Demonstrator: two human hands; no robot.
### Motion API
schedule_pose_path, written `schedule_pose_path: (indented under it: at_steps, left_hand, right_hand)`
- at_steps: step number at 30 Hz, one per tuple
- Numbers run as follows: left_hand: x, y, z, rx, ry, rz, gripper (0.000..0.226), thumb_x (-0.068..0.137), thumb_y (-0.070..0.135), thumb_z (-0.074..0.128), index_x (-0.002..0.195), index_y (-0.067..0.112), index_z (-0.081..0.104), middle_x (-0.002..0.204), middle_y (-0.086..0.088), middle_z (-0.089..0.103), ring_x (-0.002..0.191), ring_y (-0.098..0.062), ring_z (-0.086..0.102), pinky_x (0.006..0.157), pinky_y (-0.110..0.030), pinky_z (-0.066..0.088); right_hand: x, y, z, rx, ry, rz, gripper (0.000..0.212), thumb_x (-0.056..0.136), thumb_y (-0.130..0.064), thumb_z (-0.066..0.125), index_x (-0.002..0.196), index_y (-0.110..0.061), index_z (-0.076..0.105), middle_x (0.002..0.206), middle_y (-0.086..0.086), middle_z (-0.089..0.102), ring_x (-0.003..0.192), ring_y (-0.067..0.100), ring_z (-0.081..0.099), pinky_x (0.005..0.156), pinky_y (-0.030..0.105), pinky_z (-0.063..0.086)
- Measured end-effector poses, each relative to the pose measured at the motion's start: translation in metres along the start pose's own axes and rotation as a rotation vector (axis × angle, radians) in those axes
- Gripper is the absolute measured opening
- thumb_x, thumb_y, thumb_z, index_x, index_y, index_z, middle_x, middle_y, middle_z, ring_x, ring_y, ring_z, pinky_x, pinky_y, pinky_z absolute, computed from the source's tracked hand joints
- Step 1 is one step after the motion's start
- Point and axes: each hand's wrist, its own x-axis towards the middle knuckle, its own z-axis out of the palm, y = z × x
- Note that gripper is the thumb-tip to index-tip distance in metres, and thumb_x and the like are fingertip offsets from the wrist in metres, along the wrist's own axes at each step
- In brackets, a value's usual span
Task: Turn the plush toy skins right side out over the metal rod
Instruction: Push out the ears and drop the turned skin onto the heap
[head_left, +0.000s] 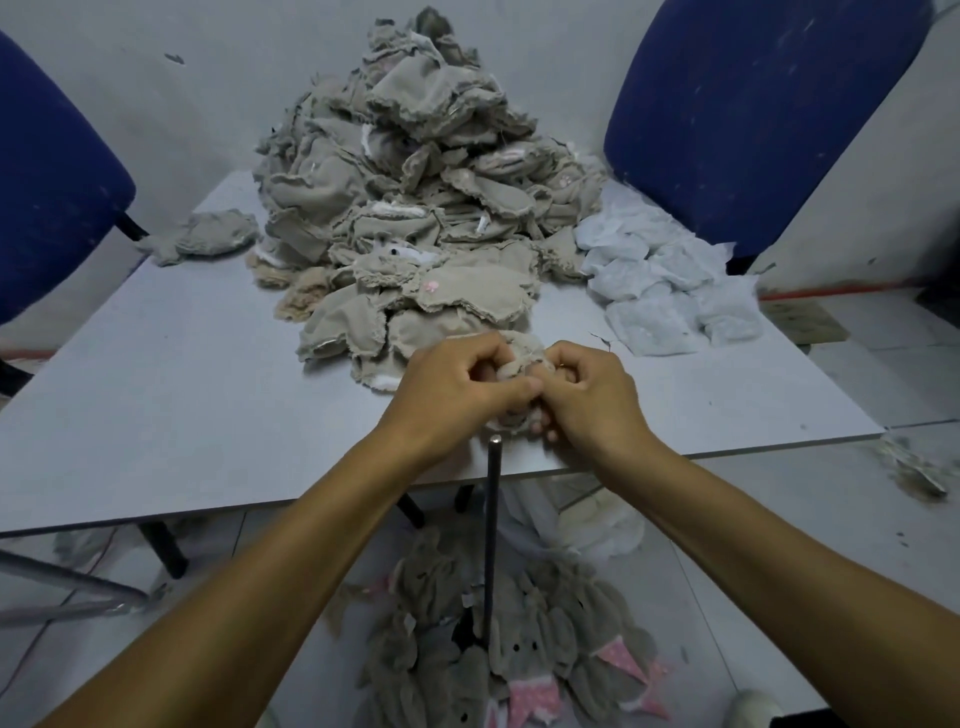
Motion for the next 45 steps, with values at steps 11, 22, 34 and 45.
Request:
schedule_pose_path:
  at_steps: [11, 22, 34, 45]
  left_hand:
    - [0.006, -0.008, -0.005, -0.368, -0.015, -0.388, 0.036, 0.077, 0.001, 0.072, 0.052, 0.021, 0.057, 0.050, 0.004, 0.052, 0.046, -0.006, 0.047, 0.043, -0.016, 0.037]
    - [0.000, -0.014, -0.010, -0.476, -0.203, -0.348, 0.018, 0.089, -0.004, 0.062, 0.078, 0.010, 0.060, 0.062, 0.004, 0.062, 0.056, -0.006, 0.060, 0.050, -0.015, 0.047]
    - [-0.008, -0.014, 0.005, -0.441, -0.050, -0.302, 0.011, 0.083, 0.003, 0.075, 0.084, 0.005, 0.065, 0.065, -0.008, 0.061, 0.054, -0.008, 0.061, 0.051, -0.018, 0.049]
    - [-0.001, -0.013, 0.010, -0.580, 0.099, -0.405, 0.022, 0.083, -0.007, 0.066, 0.069, 0.009, 0.061, 0.055, -0.001, 0.063, 0.051, -0.012, 0.061, 0.047, -0.020, 0.048]
  right_hand:
    - [-0.001, -0.003, -0.021, 0.156, -0.514, 0.120, 0.020, 0.096, -0.018, 0.064, 0.099, 0.002, 0.065, 0.078, 0.014, 0.071, 0.075, 0.021, 0.070, 0.066, 0.026, 0.059]
    - [0.003, 0.008, -0.016, -0.279, -0.194, -0.212, 0.031, 0.082, -0.028, 0.076, 0.061, -0.023, 0.054, 0.053, -0.014, 0.055, 0.051, 0.001, 0.049, 0.056, 0.020, 0.041]
    - [0.012, -0.002, -0.001, -0.079, -0.086, 0.026, 0.020, 0.086, -0.018, 0.065, 0.068, -0.008, 0.066, 0.059, -0.001, 0.059, 0.054, 0.008, 0.051, 0.052, 0.023, 0.041]
    - [0.007, 0.000, -0.019, 0.148, -0.418, 0.027, 0.022, 0.086, -0.014, 0.076, 0.097, 0.003, 0.067, 0.079, 0.015, 0.062, 0.080, 0.023, 0.062, 0.090, 0.048, 0.055]
